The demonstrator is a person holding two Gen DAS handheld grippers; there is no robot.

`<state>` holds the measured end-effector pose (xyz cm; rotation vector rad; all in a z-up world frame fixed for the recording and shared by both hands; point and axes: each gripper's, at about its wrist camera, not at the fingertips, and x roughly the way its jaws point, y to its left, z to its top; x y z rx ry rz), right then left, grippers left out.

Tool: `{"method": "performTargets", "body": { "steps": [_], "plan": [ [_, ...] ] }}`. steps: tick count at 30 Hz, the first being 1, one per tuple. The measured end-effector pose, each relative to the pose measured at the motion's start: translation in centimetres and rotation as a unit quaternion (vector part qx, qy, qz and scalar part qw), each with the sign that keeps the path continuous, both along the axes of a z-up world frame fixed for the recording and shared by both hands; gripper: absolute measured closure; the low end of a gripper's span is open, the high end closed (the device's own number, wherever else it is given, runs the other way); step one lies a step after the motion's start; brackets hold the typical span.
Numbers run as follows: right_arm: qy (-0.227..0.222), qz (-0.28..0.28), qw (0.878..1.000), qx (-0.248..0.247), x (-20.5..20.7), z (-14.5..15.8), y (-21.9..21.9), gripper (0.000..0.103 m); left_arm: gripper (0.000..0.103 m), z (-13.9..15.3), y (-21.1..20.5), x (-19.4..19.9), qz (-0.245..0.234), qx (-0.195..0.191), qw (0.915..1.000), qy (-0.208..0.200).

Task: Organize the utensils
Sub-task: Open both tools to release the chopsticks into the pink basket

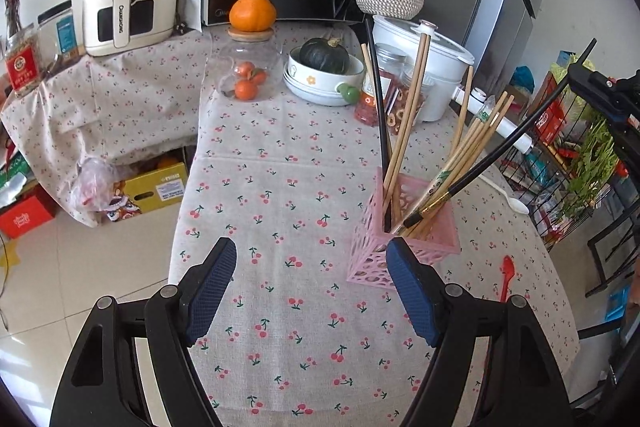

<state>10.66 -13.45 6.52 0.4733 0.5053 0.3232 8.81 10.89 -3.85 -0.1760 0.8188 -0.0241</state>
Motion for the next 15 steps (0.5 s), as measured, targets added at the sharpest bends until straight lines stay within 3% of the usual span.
{"method": "performTargets", "body": {
  "steps": [4,9,15],
  "plan": [
    [0.028,0.004,1.0,-0.002,1.1,-1.6,0.5,0.097,0.023,0.0,0.0,0.1,-0.001,-0.008,1.0,0.001],
    [0.071,0.014,0.997,0.031,2.4,-3.7,0.1,0.09,0.023,0.1,-0.1,0.1,0.001,-0.015,0.9999,-0.002],
    [0.076,-0.008,0.996,0.044,1.9,-3.7,-2.0,0.057,0.023,0.4,-0.5,-0.1,-0.001,-0.02,0.9998,-0.002]
  ]
}}
